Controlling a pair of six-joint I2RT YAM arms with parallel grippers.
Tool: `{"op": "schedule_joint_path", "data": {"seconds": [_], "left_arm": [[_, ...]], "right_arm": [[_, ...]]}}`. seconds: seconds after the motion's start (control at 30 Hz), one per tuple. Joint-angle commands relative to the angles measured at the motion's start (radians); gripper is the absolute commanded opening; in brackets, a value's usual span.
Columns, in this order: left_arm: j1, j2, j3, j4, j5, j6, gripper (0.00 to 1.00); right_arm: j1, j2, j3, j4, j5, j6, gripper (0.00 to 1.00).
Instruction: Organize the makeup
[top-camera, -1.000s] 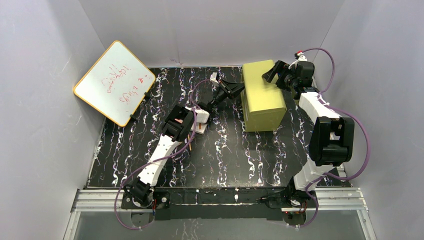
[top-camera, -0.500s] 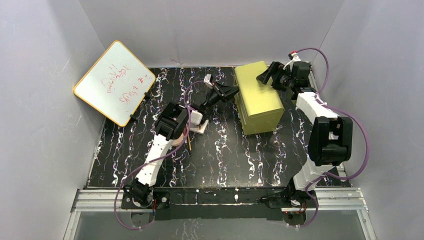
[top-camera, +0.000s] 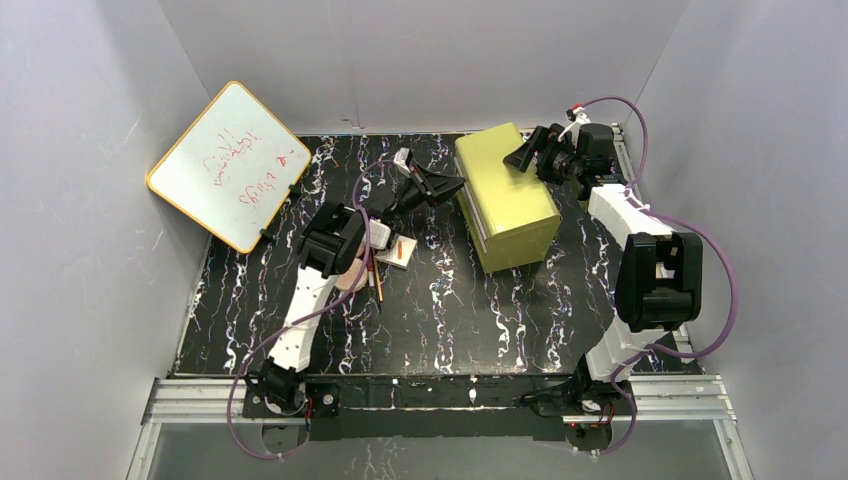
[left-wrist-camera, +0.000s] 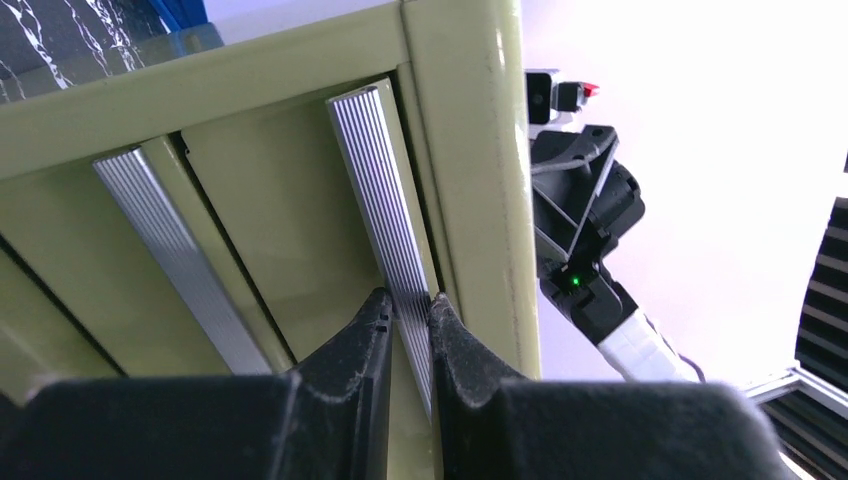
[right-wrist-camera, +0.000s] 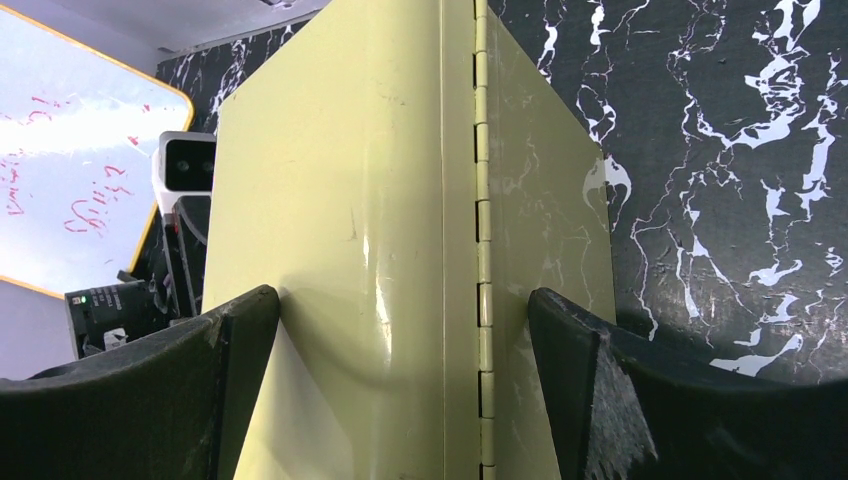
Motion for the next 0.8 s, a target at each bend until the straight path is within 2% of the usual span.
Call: {"op": "schedule_joint_path", "data": {"seconds": [0.0,0.3,0.77], "left_arm": [[0.124,-0.056,-0.061,0.219,-0.014,0.079,0.0],[0.212,-0.056,-0.105,0.218,0.038,0.076,0.0],[0.236,-0.12,-0.205,0.219,0.095,0.096,0.0]], "right_arm": [[-0.002,0.046,-0.034,-0.164,-0.009,-0.056,1.0],[0.0,0.052,-0.027,-0.168,-0.028,-0.071,1.0],[0.0,0.057,-0.025,-0.162,-0.043,-0.069,1.0]]}}
